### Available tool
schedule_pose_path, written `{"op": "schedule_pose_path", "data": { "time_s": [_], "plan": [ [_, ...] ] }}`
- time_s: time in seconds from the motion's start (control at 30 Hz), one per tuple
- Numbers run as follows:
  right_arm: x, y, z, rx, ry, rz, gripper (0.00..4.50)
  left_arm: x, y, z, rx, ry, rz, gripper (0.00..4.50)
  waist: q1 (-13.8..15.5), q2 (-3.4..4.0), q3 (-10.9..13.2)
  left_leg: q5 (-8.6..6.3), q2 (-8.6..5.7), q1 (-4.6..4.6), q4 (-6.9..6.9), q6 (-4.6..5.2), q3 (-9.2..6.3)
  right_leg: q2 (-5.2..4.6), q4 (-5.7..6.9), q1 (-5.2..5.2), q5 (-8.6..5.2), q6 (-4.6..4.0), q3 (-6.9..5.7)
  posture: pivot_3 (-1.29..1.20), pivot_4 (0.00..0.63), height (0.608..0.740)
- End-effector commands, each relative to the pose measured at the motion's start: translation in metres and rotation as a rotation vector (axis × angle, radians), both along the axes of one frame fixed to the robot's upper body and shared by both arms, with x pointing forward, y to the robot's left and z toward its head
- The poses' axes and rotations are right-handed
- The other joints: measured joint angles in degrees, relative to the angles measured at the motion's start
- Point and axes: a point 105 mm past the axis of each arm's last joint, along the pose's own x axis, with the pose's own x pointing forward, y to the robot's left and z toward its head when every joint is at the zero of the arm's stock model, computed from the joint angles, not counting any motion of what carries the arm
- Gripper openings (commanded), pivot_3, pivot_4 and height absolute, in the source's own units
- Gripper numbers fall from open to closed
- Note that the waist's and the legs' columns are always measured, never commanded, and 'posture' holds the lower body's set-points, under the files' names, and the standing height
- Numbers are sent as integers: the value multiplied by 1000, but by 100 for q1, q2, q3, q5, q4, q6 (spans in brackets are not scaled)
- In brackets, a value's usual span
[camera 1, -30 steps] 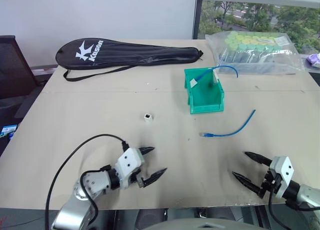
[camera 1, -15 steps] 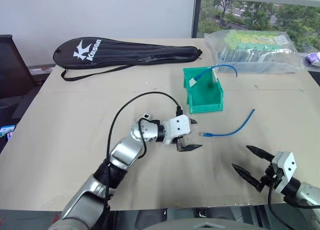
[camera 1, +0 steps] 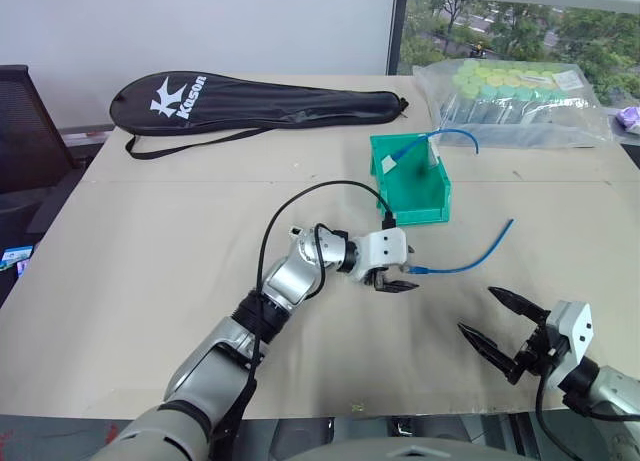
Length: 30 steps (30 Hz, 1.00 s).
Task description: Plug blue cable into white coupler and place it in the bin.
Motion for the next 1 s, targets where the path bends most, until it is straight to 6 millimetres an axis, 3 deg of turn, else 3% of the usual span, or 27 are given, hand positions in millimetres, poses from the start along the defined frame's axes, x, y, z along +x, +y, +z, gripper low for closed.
{"op": "schedule_pose_path", "data": {
  "time_s": [0.03,0.13,0.17,0.3,0.4,0.57,0.8,0.93,1.0],
  "plan": [
    [0,3,8,-5,-34,12,4500,-4,8,-8,35,34,-2,1633,-10,0,0,0,0,0,1,0,0,0,2,0,0,0,0,0,150,740],
    [0,3,8,0,-26,11,4500,-7,10,-9,27,59,-6,220,-26,1,0,0,1,1,8,0,-4,1,11,0,0,0,-1,0,150,740],
    [0,4,8,13,-18,8,4500,-6,10,-8,11,78,6,44,-30,1,0,0,2,1,9,0,-4,2,13,0,0,0,-1,0,150,740],
    [-7,12,7,155,114,-3,4500,-10,5,9,-124,279,71,44,-42,1,0,0,6,0,10,0,-3,4,17,-1,0,0,0,0,150,740],
    [-18,24,9,280,222,35,4500,-30,0,29,-236,527,57,44,-45,1,1,0,13,-4,11,0,-7,5,19,-3,0,0,-3,0,150,740],
    [-5,40,33,482,234,65,4500,-54,-5,59,-344,821,1,44,-52,1,2,0,20,-6,31,0,-10,5,24,-1,-1,0,-3,0,150,740],
    [15,52,70,738,196,124,4500,-58,-2,77,-437,993,-3,44,-47,-1,2,-1,13,-4,62,1,-17,8,67,-1,-2,-1,1,0,150,740],
    [14,54,80,783,187,167,4500,-54,-2,80,-466,1008,17,44,-43,-1,2,-1,9,-6,62,1,-18,9,66,-2,-2,0,3,0,150,740],
    [13,55,80,775,197,185,3624,-52,-3,82,-477,1013,21,0,-45,-1,2,-1,7,-7,63,1,-16,8,65,-2,-2,1,8,0,150,740]
  ]
}}
